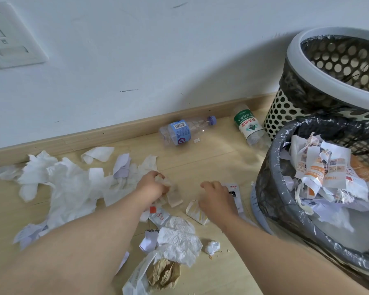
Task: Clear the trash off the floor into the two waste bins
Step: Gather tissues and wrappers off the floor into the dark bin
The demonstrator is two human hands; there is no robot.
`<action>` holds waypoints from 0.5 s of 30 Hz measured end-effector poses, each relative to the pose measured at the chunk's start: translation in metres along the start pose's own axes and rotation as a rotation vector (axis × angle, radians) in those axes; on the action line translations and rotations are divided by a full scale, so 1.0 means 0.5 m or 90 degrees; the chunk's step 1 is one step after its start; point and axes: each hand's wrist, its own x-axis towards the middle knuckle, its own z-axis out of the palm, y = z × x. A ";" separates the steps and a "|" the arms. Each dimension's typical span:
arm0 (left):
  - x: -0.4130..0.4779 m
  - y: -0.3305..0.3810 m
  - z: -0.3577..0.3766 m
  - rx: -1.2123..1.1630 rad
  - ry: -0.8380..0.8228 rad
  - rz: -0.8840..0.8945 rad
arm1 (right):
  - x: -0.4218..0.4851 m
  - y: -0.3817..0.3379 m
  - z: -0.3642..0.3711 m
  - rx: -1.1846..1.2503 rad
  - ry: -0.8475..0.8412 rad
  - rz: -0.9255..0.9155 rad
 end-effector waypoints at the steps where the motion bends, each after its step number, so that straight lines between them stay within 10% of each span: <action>1: -0.001 -0.003 -0.001 0.074 -0.004 0.032 | -0.008 0.005 0.011 -0.066 -0.020 0.001; 11: 0.005 -0.001 0.010 0.150 -0.039 0.075 | -0.011 -0.030 0.043 -0.104 -0.044 0.069; 15: 0.008 0.000 0.006 0.136 -0.036 0.068 | 0.021 -0.009 0.012 0.305 -0.020 0.236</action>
